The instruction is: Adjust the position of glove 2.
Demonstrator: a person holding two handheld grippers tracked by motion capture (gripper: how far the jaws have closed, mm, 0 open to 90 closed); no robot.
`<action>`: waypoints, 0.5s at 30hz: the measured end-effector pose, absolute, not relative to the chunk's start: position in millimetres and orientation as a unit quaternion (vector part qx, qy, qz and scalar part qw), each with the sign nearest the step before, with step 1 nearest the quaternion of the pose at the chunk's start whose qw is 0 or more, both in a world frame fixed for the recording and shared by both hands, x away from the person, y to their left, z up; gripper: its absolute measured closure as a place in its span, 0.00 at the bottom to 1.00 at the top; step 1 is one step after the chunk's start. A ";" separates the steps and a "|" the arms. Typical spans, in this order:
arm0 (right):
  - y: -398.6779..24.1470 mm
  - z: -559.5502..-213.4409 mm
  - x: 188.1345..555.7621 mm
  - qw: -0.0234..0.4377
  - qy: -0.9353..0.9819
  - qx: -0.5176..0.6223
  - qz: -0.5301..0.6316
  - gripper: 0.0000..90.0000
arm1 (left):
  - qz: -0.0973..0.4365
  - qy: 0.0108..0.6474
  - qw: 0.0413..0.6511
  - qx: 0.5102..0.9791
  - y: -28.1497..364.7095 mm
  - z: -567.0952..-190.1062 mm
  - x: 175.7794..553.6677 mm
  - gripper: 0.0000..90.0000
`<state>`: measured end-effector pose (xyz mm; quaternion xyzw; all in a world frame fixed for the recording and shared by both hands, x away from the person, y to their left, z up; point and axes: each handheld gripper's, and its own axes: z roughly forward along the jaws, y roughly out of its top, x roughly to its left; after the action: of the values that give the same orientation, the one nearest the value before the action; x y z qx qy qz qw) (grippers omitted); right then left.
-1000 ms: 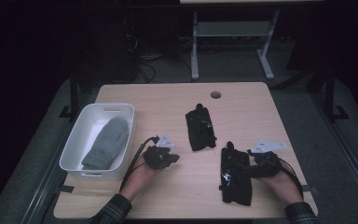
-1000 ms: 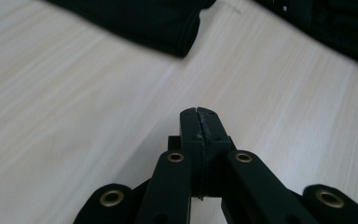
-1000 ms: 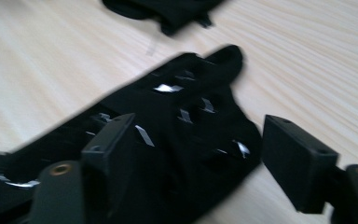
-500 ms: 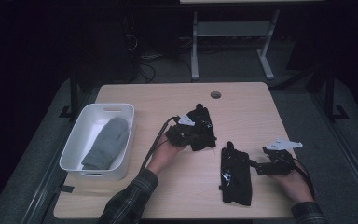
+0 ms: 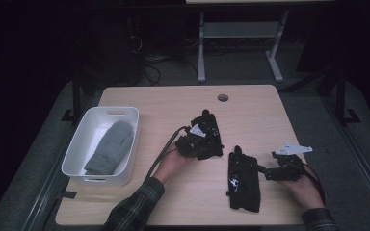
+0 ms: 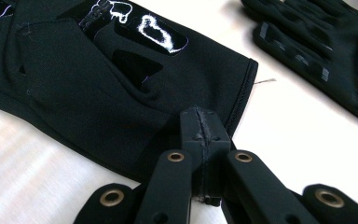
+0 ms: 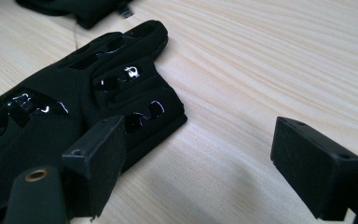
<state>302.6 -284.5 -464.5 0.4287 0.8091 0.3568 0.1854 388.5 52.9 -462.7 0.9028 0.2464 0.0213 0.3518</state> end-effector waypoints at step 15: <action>-280.9 -462.8 301.0 0.188 0.810 0.424 0.358 0.20 | -0.019 0.200 0.344 0.917 71.5 -459.8 334.2 0.99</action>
<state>301.0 -280.9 -462.8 0.4242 0.8103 0.3577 0.1884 334.2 71.5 -459.8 0.9173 0.2003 -0.0187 0.3437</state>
